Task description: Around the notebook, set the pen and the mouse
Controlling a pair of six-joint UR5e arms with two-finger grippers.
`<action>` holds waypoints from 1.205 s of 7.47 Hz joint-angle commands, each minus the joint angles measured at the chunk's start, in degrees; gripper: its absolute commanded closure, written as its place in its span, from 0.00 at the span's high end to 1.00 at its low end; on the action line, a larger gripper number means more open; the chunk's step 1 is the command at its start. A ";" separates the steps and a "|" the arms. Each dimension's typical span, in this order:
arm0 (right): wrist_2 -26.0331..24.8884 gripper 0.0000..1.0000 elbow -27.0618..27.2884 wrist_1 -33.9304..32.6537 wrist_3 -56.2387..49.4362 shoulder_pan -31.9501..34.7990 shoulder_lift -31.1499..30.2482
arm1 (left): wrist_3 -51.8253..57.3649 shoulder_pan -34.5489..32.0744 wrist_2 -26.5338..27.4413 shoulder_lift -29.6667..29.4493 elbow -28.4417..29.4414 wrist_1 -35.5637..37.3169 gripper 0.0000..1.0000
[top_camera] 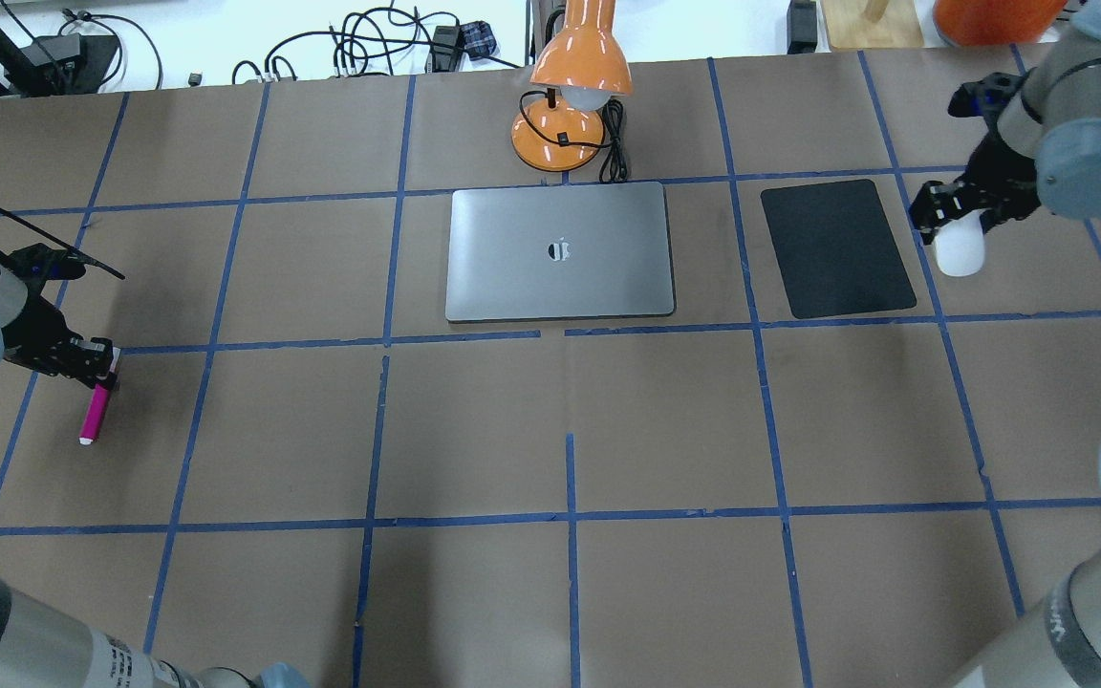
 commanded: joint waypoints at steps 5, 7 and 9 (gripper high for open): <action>0.68 0.32 -6.15 2.50 3.62 5.87 9.33 | -23.17 -4.08 0.41 6.11 5.05 -7.84 0.00; 0.68 0.79 -6.33 2.32 3.54 5.87 10.21 | -35.39 -10.05 -1.59 9.10 4.54 -9.00 0.00; 0.68 1.00 -6.59 2.32 3.97 5.87 10.31 | -56.36 -14.38 -12.83 11.22 2.52 -9.53 0.00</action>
